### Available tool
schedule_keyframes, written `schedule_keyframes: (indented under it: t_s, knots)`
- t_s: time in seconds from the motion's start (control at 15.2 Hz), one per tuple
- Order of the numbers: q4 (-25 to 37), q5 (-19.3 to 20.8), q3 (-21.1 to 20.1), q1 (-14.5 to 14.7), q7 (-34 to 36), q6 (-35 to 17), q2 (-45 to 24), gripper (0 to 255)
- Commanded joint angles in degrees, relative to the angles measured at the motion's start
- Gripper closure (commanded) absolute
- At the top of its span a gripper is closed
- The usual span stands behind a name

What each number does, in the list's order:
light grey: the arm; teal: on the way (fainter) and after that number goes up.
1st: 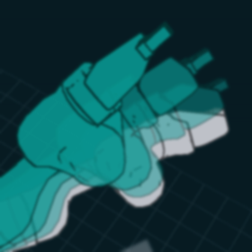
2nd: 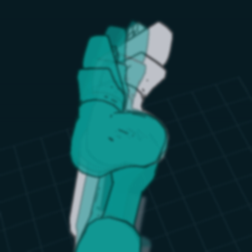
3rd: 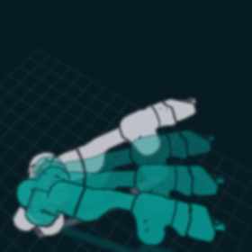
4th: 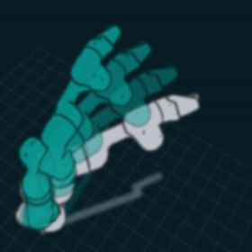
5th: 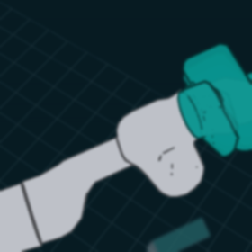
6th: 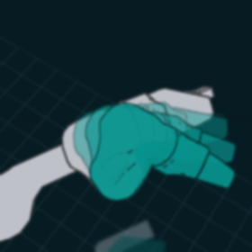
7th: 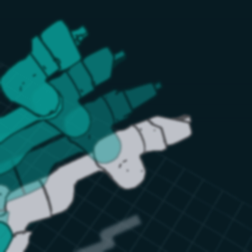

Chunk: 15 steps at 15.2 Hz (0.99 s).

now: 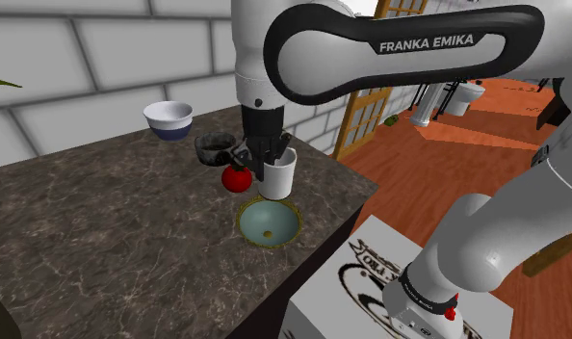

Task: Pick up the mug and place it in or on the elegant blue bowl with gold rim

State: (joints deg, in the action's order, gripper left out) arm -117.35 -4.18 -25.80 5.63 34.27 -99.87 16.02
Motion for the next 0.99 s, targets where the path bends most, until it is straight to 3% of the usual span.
schedule_keyframes:
  t_s: [0.0,0.92]
  knots:
    - [-2.46,-0.67,0.73,0.06,-1.14,-0.62,2.01,255]
    - [-11.75,-0.58,-0.42,0.3,-0.43,-11.53,0.29,255]
